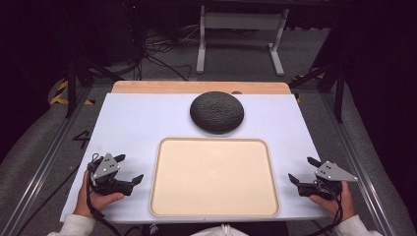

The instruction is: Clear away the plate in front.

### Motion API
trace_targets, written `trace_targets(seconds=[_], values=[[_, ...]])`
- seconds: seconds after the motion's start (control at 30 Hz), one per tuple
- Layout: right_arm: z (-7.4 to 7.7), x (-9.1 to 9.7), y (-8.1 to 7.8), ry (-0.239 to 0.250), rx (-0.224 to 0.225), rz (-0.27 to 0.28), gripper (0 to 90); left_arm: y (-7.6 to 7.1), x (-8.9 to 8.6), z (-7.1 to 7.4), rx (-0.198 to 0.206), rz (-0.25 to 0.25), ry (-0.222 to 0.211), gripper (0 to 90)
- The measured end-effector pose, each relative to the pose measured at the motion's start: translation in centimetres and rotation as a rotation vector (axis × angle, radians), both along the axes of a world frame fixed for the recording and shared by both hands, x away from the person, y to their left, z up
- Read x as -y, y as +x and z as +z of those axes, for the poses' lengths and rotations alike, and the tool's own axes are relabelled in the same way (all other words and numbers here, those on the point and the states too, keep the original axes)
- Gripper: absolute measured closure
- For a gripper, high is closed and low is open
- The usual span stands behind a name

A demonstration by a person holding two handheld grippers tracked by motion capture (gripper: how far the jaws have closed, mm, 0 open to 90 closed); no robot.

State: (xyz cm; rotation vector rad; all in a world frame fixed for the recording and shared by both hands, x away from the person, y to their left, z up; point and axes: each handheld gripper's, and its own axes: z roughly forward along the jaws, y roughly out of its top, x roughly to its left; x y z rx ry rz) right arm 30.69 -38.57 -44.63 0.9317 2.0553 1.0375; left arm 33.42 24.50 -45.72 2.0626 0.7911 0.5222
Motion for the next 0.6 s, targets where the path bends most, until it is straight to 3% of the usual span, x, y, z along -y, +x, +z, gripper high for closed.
trace_targets(seconds=[0.33,0.6], values=[[0.2,-0.9,0.5,-0.013,0.007,0.027,10.7,0.3,0.2,0.4,0.021,-0.029,0.016,7.5],[0.1,-0.8,0.6,-0.007,0.002,0.019,10.7,2.3,1.1,2.0,0.051,-0.055,0.012,8.5]])
